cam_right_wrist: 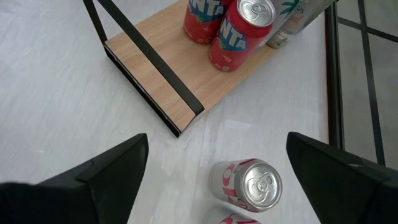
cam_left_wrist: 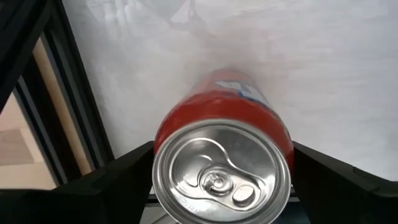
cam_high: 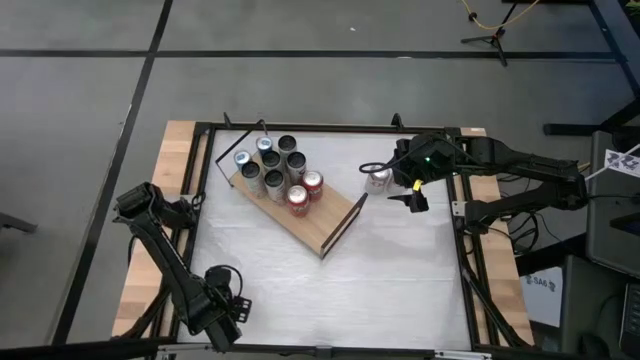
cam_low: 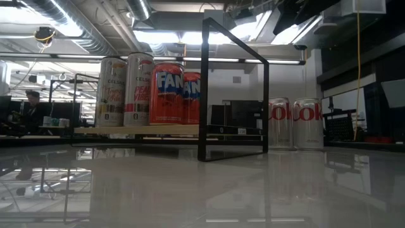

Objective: Place canned beverage on shelf
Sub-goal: Put the red soda can aligned with the other red soda can on the shelf

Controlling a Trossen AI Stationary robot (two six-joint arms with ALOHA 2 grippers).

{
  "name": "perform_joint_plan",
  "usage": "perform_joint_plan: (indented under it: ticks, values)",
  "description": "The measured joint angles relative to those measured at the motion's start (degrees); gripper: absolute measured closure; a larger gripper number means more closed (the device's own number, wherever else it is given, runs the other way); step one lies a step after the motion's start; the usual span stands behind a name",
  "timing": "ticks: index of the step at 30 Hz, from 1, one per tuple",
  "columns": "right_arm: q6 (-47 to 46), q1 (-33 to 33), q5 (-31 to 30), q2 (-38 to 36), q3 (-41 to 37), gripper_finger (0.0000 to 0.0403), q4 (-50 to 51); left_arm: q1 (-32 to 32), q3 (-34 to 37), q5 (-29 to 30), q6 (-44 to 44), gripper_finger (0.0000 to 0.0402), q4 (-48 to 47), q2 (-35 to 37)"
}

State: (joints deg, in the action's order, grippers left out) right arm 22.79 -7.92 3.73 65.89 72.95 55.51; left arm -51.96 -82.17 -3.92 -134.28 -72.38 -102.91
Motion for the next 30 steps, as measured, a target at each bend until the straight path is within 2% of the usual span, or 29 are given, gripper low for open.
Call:
perform_joint_plan:
  ticks: [16,26,30]
  values:
    - [0.0,0.0,0.0,0.0,0.0,0.0024,0.1,1.3,2.0,1.4,-0.2,0.0065,2.0,0.0]
    - [0.0,0.0,0.0,0.0,0.0,0.0024,0.1,1.3,2.3,1.6,-0.2,0.0116,2.0,0.0]
    - [0.0,0.0,0.0,0.0,0.0,0.0024,0.1,1.5,2.3,3.7,0.6,0.0121,2.2,0.0]
